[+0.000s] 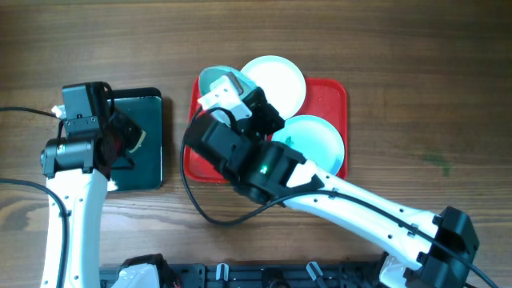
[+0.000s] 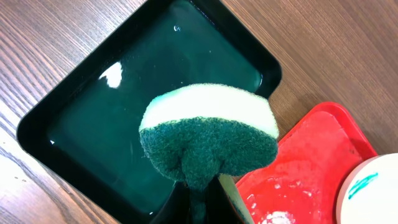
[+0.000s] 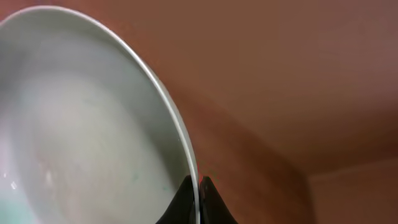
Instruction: Clean dirty plates on tray and stack at the side
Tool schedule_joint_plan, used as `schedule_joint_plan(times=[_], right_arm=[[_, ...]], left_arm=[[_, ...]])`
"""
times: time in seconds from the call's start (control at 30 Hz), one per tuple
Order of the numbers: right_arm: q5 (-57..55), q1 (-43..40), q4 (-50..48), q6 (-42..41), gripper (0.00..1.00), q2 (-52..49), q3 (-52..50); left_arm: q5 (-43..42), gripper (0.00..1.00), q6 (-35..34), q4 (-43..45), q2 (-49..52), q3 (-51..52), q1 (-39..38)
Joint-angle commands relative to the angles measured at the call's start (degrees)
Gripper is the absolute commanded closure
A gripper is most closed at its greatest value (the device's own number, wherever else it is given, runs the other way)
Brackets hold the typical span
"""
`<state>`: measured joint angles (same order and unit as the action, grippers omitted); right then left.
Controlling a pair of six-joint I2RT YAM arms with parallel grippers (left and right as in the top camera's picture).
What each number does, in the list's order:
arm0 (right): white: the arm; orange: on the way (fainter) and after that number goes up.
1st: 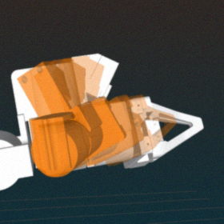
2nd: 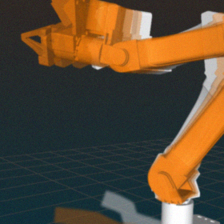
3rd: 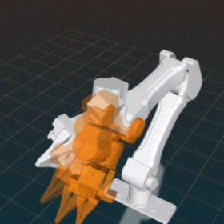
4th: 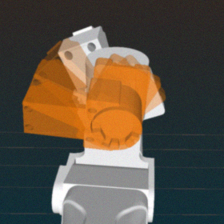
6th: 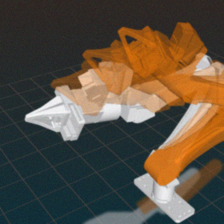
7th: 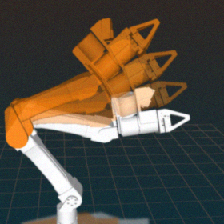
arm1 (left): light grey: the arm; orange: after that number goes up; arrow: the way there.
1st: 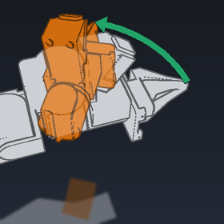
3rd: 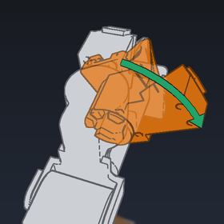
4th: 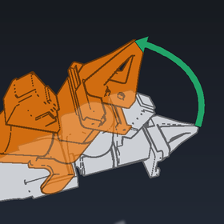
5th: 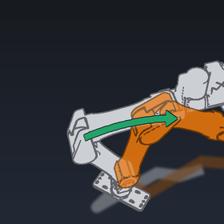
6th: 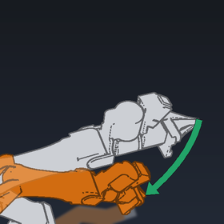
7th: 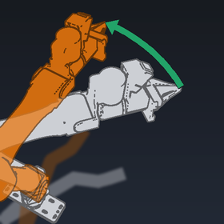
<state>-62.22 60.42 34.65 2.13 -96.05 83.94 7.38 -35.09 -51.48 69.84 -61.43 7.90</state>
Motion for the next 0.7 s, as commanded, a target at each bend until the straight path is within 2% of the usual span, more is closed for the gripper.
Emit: schedule_joint_plan(times=[0.0, 0.13, 0.2, 0.23, 0.27, 0.37, 0.47, 0.53, 0.57, 0.67], right_arm=[[-13.55, 1.88, -5.09, 9.99, 0.96, 0.76, 1.29], [-17.68, 3.39, -13.0, 16.96, 0.96, 0.76, 1.27], [-16.59, 3.23, -12.76, 13.6, 0.96, 0.74, 0.85], [-13.68, 2.93, -10.27, 8.59, 0.96, 0.74, 0.35], [-2.71, 1.64, -4.55, 0.74, 0.96, 0.68, -0.61], [18.93, -4.28, 2.6, -12.26, 0.96, -1.68, -2.4], [39.39, -11.69, 7.67, -26.38, 0.96, -3.19, -2.49], [50.86, -16.09, 7.67, -28.28, 0.96, -3.52, -3.1], [59.89, -19.19, 6.93, -27.89, 0.96, -4.83, -3.63], [65.13, -21.77, 8.22, -27.74, 0.96, -9.27, -3.82]], left_arm=[[-0.52, 0.96, -0.79, -0.09, 0.2, 0.42, 0.35], [-0.52, 0.96, -0.79, -0.07, 0.24, 0.42, 0.35], [-0.52, 0.96, -0.79, -0.04, 0.24, 0.42, 0.35], [-0.52, 0.96, -0.79, -0.07, 0.24, 0.42, 0.35], [-0.52, 0.96, -0.79, -0.07, 0.24, 0.42, 0.35], [-0.63, 0.96, -0.79, -0.07, 0.24, 0.42, 0.35], [-6.69, 0.96, 0.22, 0.42, 0.24, 0.42, 0.2], [-13.7, 0.96, 6.01, 2.05, 0.24, 0.42, 0.07], [-20.44, 0.96, 10.01, 3.41, 0.24, 0.42, -0.46], [-25.0, 0.96, 13.57, 4.17, 0.52, 0.42, -2.71]])
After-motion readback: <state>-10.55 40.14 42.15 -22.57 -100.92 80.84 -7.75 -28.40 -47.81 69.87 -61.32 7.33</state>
